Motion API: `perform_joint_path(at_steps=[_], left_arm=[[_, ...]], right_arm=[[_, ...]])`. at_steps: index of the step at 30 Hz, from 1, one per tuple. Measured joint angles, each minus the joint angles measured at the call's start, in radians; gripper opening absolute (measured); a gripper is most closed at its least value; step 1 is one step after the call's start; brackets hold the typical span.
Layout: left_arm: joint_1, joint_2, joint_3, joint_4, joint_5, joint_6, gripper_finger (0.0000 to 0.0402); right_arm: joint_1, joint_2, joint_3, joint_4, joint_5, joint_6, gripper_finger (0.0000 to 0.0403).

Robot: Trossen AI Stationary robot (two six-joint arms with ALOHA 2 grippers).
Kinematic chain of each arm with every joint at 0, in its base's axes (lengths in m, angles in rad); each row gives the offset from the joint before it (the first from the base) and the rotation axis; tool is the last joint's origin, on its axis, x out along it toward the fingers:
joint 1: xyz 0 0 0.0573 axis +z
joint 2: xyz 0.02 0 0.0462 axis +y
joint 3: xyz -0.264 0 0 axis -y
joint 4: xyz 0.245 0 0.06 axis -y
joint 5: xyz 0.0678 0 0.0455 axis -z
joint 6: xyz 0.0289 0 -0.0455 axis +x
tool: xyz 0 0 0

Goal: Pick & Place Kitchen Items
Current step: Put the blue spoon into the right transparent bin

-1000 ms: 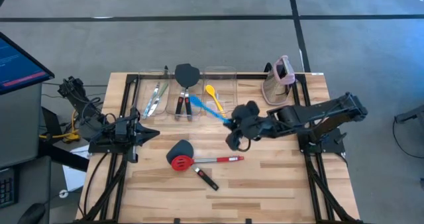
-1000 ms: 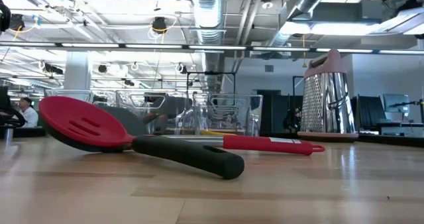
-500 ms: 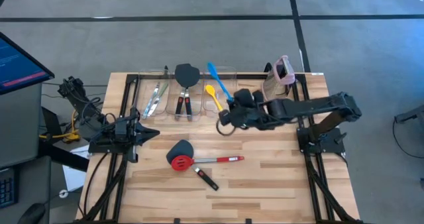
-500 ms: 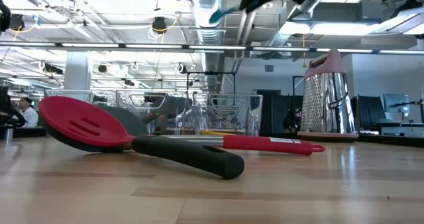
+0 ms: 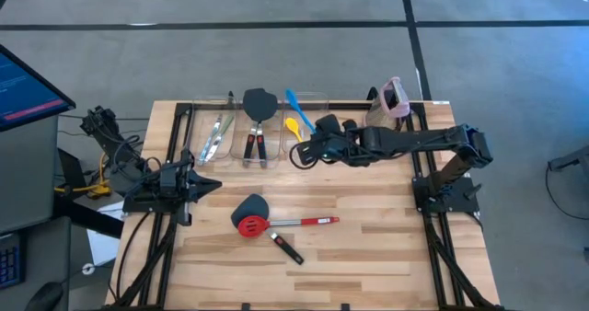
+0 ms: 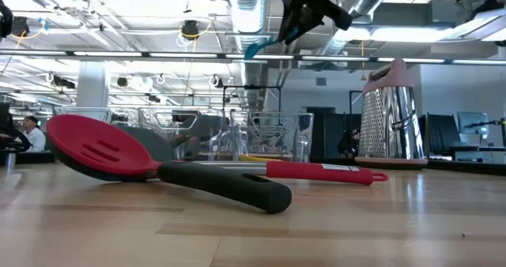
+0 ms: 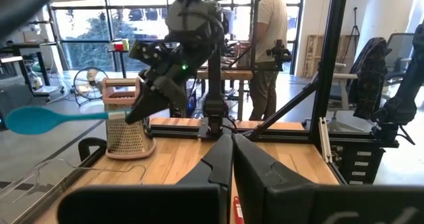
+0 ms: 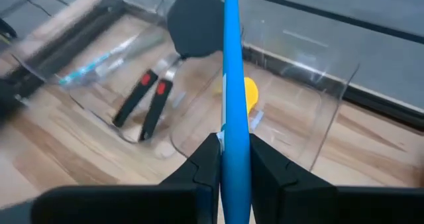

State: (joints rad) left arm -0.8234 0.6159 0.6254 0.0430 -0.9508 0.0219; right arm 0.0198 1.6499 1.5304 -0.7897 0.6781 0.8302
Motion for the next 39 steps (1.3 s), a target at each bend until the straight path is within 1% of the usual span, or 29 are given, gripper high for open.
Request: perform_joint_path(at_steps=[10, 16, 22, 24, 28, 31, 36, 39], left_arm=[[0.000, 0.000, 0.000, -0.001, 0.002, 0.000, 0.0001], [0.000, 0.000, 0.000, -0.002, 0.004, 0.005, 0.0001], [0.000, 0.000, 0.000, -0.001, 0.001, 0.108, 0.0001], [0.000, 0.000, 0.000, 0.000, -0.020, 0.147, 0.0001], [0.000, 0.000, 0.000, 0.002, -0.076, 0.161, 0.0001], [0.000, 0.000, 0.000, 0.002, -0.079, 0.161, 0.0001], [0.012, 0.000, 0.000, 0.002, -0.079, 0.161, 0.0001], [0.022, 0.000, 0.000, 0.002, -0.079, 0.161, 0.0001]], right_arm=[[-0.049, -0.002, 0.002, 0.017, -0.038, -0.025, 0.0043], [-0.086, 0.004, 0.002, 0.020, -0.080, -0.025, 0.0043], [-0.119, 0.008, 0.001, 0.014, -0.130, -0.028, 0.0043], [-0.134, 0.008, 0.001, 0.002, -0.138, -0.039, 0.0043], [-0.182, 0.008, 0.001, 0.003, -0.228, -0.066, 0.0043], [-0.217, 0.006, -0.025, 0.025, -0.267, -0.079, 0.0043], [-0.275, 0.009, -0.106, 0.028, -0.394, -0.055, 0.0043], [-0.292, 0.009, -0.144, 0.055, -0.442, -0.052, 0.0043]])
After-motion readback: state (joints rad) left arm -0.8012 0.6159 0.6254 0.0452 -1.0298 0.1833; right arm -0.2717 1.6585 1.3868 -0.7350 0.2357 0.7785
